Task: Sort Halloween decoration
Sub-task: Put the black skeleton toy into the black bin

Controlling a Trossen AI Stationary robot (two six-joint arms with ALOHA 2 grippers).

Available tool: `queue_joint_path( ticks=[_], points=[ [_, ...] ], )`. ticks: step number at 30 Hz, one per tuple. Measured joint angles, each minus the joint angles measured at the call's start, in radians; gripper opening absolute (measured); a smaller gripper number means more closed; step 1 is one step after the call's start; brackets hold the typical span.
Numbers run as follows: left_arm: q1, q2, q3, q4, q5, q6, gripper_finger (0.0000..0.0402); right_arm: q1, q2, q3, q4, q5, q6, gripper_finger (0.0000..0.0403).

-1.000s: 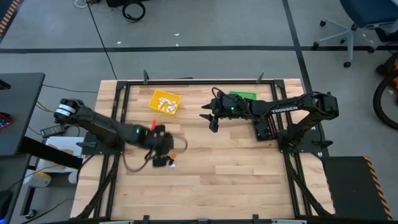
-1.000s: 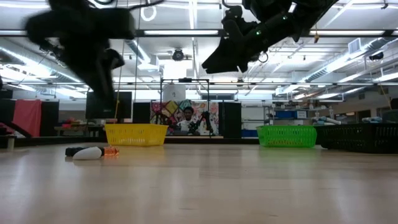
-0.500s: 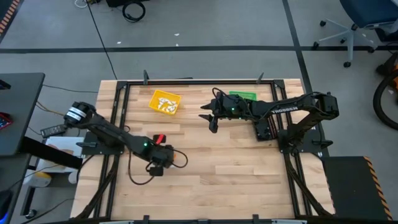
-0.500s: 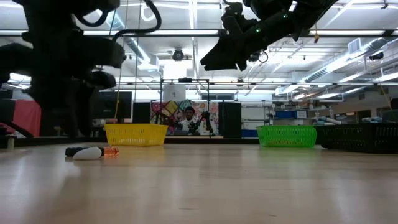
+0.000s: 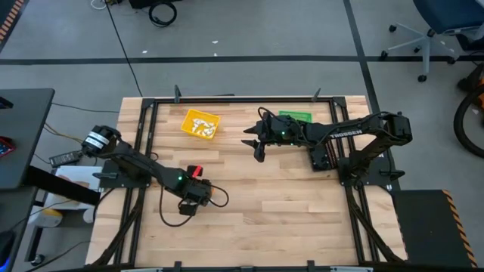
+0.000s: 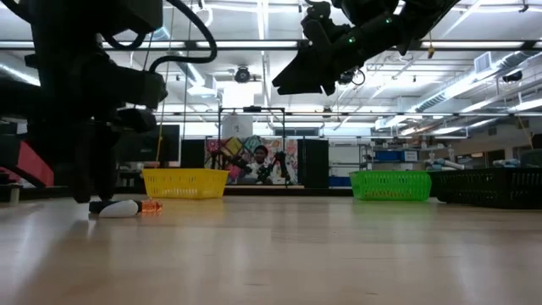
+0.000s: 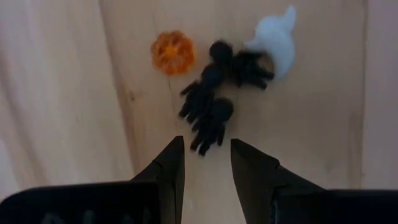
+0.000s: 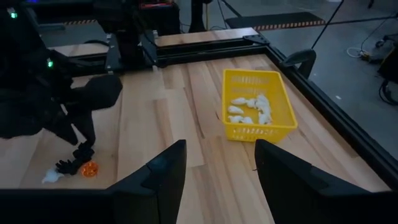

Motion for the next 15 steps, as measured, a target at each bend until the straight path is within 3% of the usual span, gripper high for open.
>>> queue_joint_path(
  ticks=[8,15],
  points=[
    [-0.001,0.056,0.004,0.024,0.012,0.034,0.0092,0.0,0.0,0.0,0.013,0.0,-0.001,0.0195],
    [-0.001,0.066,0.003,0.028,0.004,0.035,0.0038,0.0,0.0,0.0,0.015,0.0,-0.002,0.0195]
  ],
)
